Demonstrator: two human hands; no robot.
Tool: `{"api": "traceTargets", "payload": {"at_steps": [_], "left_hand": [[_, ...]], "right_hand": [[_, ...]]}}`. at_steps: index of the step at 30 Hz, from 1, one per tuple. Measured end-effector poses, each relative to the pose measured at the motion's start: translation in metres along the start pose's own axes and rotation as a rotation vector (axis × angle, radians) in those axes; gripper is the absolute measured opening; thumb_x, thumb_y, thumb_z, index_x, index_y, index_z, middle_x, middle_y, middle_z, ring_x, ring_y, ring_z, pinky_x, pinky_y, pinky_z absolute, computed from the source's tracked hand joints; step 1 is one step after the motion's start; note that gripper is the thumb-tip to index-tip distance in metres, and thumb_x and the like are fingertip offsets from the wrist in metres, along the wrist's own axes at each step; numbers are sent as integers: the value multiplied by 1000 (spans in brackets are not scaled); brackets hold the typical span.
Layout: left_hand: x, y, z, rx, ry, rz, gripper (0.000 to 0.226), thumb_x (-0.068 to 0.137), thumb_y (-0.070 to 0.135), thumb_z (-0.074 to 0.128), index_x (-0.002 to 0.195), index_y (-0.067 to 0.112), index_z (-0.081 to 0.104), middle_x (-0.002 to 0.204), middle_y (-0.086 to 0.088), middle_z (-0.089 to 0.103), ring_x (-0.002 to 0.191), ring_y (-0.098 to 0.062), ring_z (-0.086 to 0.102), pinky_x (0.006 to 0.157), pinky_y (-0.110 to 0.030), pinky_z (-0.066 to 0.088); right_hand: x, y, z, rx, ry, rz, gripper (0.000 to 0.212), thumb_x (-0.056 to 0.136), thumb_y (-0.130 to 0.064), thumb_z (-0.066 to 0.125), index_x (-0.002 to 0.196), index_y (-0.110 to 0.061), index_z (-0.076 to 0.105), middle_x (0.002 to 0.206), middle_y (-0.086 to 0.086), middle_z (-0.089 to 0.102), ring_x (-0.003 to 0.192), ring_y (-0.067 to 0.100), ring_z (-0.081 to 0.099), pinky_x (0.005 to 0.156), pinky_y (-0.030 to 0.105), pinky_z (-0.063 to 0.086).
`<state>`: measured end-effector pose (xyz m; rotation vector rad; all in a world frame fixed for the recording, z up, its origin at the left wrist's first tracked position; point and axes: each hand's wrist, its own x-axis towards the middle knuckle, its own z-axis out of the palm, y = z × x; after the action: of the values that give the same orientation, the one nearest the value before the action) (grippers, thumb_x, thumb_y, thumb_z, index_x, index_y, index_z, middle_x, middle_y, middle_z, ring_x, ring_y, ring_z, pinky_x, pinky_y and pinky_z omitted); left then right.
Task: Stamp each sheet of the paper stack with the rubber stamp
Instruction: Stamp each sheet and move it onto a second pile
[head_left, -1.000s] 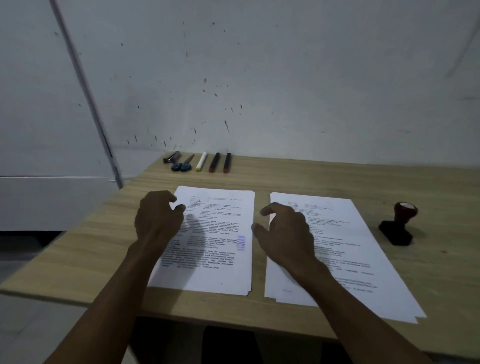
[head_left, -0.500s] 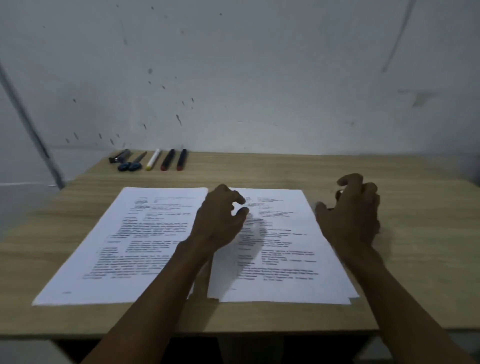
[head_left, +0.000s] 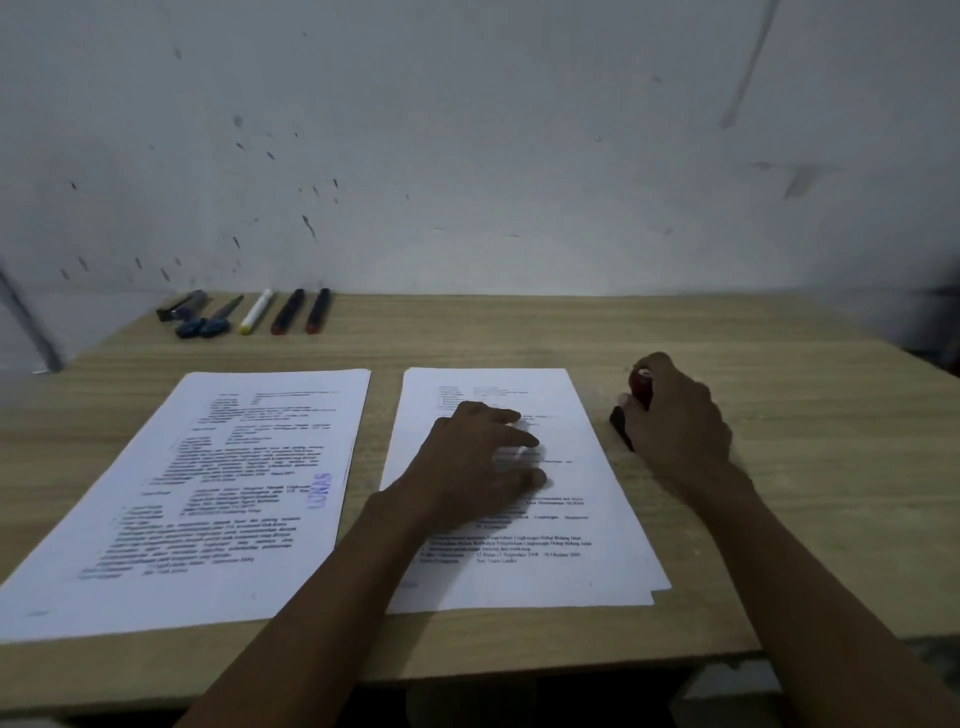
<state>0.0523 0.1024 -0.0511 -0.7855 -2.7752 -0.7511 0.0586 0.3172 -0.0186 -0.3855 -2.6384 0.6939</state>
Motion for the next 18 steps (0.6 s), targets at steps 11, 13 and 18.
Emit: {"api": "traceTargets", "payload": {"at_steps": [11, 13, 18], "left_hand": [[-2, 0, 12, 95, -37, -43, 51, 84, 64, 51, 127, 37, 57, 147, 5, 44, 135, -20, 34, 109, -43, 28], [-2, -1, 14, 105, -24, -33, 52, 84, 64, 50, 127, 37, 57, 147, 4, 44, 135, -20, 34, 108, -42, 28], [-4, -3, 18, 103, -16, -25, 53, 84, 66, 47, 128, 36, 56, 148, 5, 43, 135, -19, 32, 108, -43, 27]], "right_hand": [[-40, -8, 3, 289, 132, -251, 39, 91, -25, 66, 129, -20, 56, 113, 5, 68, 104, 24, 63, 88, 42, 53], [-48, -9, 8, 266, 132, -294, 44, 92, -25, 65, 134, -18, 55, 117, 6, 67, 105, 24, 63, 89, 43, 53], [-60, -10, 17, 227, 120, -341, 47, 92, -23, 65, 137, -20, 54, 118, 5, 66, 99, 25, 63, 83, 45, 54]]}}
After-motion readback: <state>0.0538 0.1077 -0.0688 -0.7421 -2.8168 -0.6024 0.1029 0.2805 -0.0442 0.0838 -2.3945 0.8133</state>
